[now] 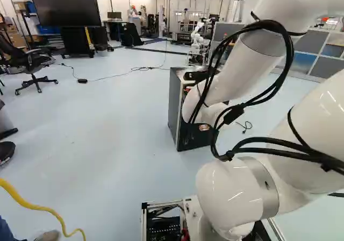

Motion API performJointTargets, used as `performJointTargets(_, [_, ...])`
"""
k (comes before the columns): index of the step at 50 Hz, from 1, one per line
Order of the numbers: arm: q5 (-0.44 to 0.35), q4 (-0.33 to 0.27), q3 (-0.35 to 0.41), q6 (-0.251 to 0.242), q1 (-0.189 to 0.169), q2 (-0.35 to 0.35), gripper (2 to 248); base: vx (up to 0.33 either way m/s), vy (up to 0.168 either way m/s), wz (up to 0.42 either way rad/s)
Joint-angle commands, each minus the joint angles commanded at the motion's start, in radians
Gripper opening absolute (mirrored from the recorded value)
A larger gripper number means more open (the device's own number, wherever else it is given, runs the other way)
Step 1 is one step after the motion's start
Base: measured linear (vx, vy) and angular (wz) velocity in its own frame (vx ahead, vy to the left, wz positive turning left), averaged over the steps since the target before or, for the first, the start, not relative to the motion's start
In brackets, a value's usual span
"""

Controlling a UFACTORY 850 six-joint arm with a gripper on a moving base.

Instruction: Grab a drink from the fridge

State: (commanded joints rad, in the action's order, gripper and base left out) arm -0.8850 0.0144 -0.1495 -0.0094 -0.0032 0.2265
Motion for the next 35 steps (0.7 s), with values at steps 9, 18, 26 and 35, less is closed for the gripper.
performJointTargets(9, [0.006, -0.007, 0.030, 0.004, 0.002, 0.025, 97, 0.000, 0.000, 0.000])
performJointTargets(18, [0.010, -0.011, 0.049, 0.007, 0.003, 0.042, 97, 0.000, 0.000, 0.000])
performJointTargets(26, [0.012, -0.014, 0.059, 0.009, 0.003, 0.050, 97, 0.000, 0.000, 0.000])
performJointTargets(35, [0.012, -0.014, 0.062, 0.009, 0.003, 0.053, 97, 0.000, 0.000, 0.000])
